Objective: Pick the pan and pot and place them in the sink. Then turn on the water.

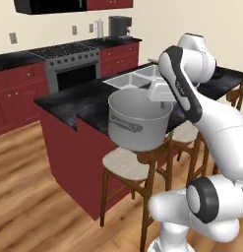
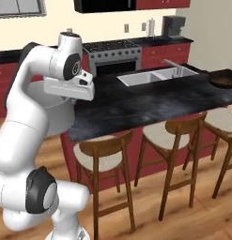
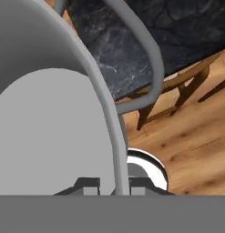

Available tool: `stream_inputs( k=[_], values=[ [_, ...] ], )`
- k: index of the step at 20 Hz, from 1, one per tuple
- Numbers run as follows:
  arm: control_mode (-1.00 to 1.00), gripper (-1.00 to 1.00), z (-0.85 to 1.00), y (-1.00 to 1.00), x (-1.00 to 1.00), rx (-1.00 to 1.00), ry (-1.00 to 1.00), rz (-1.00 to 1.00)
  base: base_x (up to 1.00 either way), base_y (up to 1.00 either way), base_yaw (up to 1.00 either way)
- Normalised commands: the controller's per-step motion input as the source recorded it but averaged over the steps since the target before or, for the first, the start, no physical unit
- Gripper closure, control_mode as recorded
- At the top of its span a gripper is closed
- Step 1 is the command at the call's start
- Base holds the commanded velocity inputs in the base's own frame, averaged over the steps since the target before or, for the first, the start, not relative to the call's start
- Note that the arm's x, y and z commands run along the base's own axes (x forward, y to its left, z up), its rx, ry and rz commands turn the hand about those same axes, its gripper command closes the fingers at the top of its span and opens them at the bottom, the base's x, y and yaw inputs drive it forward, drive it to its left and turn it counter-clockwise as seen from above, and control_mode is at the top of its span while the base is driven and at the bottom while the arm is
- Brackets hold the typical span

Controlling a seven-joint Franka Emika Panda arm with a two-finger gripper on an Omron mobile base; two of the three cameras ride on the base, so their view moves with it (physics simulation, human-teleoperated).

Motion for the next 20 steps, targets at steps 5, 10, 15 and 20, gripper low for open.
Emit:
stream_inputs(
  k=[5,10,15,20],
  values=[
    [1.0,1.0,0.0,0.0,0.0,0.0,0.0,0.0,0.14,1.0,-0.35],
    [1.0,1.0,0.0,0.0,0.0,0.0,0.0,0.0,0.22,0.86,-0.48],
    [1.0,1.0,0.0,0.0,0.0,0.0,0.0,0.0,0.31,0.73,-0.59],
    [1.0,1.0,0.0,0.0,0.0,0.0,0.0,0.0,0.13,0.91,-0.51]
  ],
)
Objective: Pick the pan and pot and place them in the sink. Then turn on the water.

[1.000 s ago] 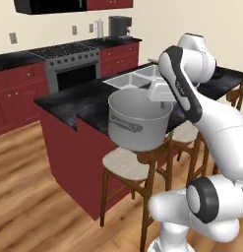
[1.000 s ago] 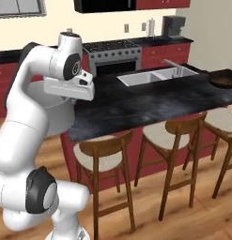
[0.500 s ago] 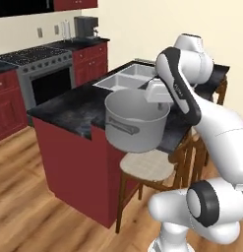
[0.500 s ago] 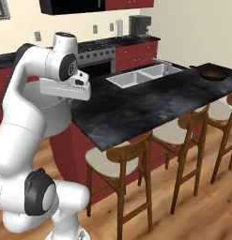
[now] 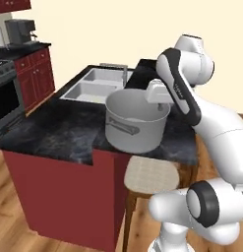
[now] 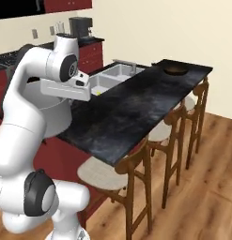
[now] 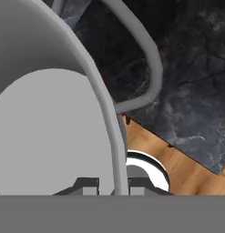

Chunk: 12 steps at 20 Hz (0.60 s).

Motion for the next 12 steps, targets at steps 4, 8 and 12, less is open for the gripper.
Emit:
stream_inputs(
  k=[4,8,12],
  values=[
    [1.0,1.0,0.0,0.0,0.0,0.0,0.0,0.0,-0.02,1.0,-0.16],
    [1.0,1.0,0.0,0.0,0.0,0.0,0.0,0.0,0.0,1.0,-0.18],
    [1.0,1.0,0.0,0.0,0.0,0.0,0.0,0.0,0.31,0.98,-0.31]
  ],
)
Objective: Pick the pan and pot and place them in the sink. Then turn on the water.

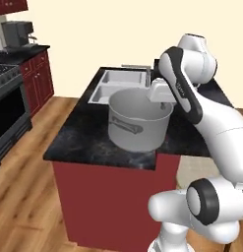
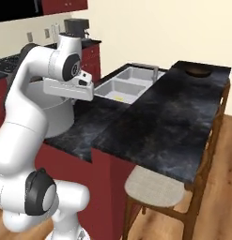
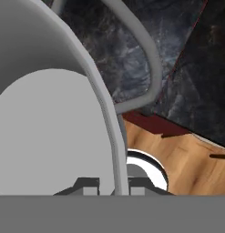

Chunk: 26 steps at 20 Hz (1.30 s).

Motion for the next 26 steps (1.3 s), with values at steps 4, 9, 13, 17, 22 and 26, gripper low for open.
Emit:
stream_inputs(
  k=[4,9,13,17,22,26],
  values=[
    [1.0,1.0,0.0,0.0,0.0,0.0,0.0,0.0,0.47,0.99,-0.45],
    [1.0,1.0,0.0,0.0,0.0,0.0,0.0,0.0,0.31,1.0,-0.45],
    [1.0,1.0,0.0,0.0,0.0,0.0,0.0,0.0,0.27,1.0,-0.43],
    [1.0,1.0,0.0,0.0,0.0,0.0,0.0,0.0,0.29,1.0,-0.44],
    [1.0,1.0,0.0,0.0,0.0,0.0,0.0,0.0,0.35,1.0,-0.45],
    [1.0,1.0,0.0,0.0,0.0,0.0,0.0,0.0,0.44,1.0,-0.44]
  ],
)
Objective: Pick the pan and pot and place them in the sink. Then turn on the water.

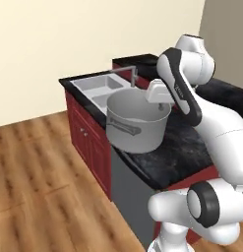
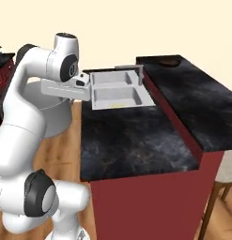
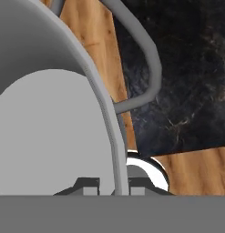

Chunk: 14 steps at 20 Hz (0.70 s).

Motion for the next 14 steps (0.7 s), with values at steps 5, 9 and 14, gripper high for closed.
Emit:
stream_inputs(
  k=[5,9,14],
  values=[
    [1.0,1.0,0.0,0.0,0.0,0.0,0.0,0.0,0.53,1.0,-0.5],
    [1.0,1.0,0.0,0.0,0.0,0.0,0.0,0.0,0.57,1.0,-0.52],
    [1.0,1.0,0.0,0.0,0.0,0.0,0.0,0.0,0.54,1.0,-0.51]
  ],
)
